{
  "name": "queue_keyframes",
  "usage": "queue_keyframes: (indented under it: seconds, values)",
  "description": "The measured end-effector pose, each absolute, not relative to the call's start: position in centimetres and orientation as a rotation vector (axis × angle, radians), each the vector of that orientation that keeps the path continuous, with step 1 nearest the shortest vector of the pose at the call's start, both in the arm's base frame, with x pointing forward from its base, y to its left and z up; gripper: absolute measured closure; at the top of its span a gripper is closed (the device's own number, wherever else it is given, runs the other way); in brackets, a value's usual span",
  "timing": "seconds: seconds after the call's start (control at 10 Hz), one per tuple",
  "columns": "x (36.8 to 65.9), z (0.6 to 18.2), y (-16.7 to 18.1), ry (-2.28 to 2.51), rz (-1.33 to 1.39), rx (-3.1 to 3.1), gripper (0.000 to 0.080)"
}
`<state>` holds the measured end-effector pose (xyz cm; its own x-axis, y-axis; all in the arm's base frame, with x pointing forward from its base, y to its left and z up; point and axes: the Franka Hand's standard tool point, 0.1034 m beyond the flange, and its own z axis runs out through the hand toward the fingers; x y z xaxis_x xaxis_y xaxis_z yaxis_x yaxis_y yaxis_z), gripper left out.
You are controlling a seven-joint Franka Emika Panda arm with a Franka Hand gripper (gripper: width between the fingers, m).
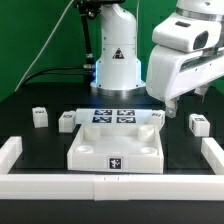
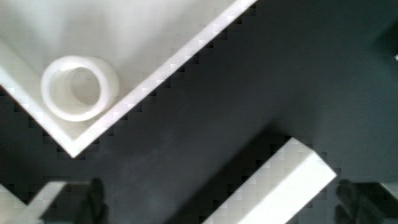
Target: Assemble one leg
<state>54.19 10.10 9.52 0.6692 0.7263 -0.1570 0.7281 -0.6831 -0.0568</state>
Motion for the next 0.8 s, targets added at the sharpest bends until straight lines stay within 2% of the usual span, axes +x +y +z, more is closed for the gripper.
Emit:
queue_keyframes:
  seconds: [0.8]
  values:
    - [54.17, 9.49, 10.11, 1.246, -0.262, 2.862, 0.0150]
